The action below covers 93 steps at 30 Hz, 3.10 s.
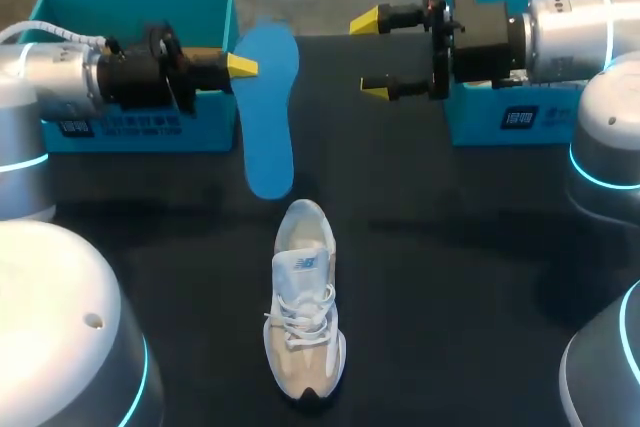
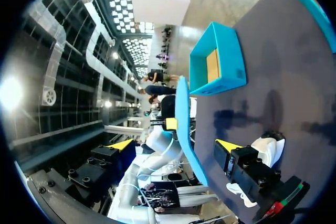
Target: Take the shoe out of the shoebox, open the shoe tongue, remove and reinsert the insole, then place the shoe into the shoebox
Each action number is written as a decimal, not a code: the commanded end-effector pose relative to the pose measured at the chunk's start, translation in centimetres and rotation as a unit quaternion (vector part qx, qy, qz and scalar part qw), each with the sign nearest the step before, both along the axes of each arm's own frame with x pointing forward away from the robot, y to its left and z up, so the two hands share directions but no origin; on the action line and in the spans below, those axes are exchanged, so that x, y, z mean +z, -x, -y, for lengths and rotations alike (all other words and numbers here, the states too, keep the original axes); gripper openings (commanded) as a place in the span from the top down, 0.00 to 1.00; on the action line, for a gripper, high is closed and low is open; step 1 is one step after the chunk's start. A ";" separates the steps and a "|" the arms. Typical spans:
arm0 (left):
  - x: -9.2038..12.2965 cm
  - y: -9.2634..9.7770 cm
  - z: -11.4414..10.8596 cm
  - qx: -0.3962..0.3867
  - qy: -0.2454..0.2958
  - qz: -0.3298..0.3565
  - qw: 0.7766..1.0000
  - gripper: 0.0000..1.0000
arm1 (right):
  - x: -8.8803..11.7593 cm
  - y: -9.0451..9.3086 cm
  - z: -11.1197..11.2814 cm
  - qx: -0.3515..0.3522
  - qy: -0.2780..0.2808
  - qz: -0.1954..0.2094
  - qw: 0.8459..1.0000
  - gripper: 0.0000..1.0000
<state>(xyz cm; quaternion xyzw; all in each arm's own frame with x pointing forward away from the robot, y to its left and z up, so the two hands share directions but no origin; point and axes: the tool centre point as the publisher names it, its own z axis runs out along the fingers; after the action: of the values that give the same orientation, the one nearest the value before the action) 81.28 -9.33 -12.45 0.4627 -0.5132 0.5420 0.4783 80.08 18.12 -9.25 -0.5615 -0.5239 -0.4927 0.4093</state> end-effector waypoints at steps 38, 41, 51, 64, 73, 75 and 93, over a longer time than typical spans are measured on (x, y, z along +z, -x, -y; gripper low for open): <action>4.2 -0.3 -1.4 0.023 0.048 0.583 0.811 1.00 | 0.0 0.0 -0.2 -0.001 0.001 0.000 1.000 0.00; 4.1 -0.7 -1.5 0.034 0.054 0.603 0.795 1.00 | 0.0 0.0 -0.2 -0.001 0.001 0.000 1.000 0.00; 4.3 -0.4 -1.5 0.018 0.059 0.725 0.686 1.00 | 0.0 0.0 -0.2 -0.001 0.001 0.000 1.000 0.00; 3.9 -0.1 -1.1 0.031 0.079 0.841 0.534 1.00 | 0.0 0.0 -0.2 -0.001 0.001 0.000 1.000 0.00; 3.9 -0.3 -0.8 0.015 0.077 0.895 0.439 1.00 | 0.0 0.0 -0.2 -0.001 0.001 0.000 1.000 0.00; 4.0 -0.3 -0.8 0.014 0.080 0.910 0.407 1.00 | 0.0 0.0 -0.2 -0.001 0.001 0.000 1.000 0.00; 2.8 -0.4 -0.2 0.023 0.102 0.970 0.220 1.00 | 0.0 0.0 -0.2 -0.001 0.001 0.000 1.000 0.00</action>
<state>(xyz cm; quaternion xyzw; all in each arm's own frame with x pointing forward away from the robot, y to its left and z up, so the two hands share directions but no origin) 81.30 -9.00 -9.50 -0.4566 -0.5165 0.6303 -0.3570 80.11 18.20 -9.20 -0.5621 -0.5245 -0.4919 0.4087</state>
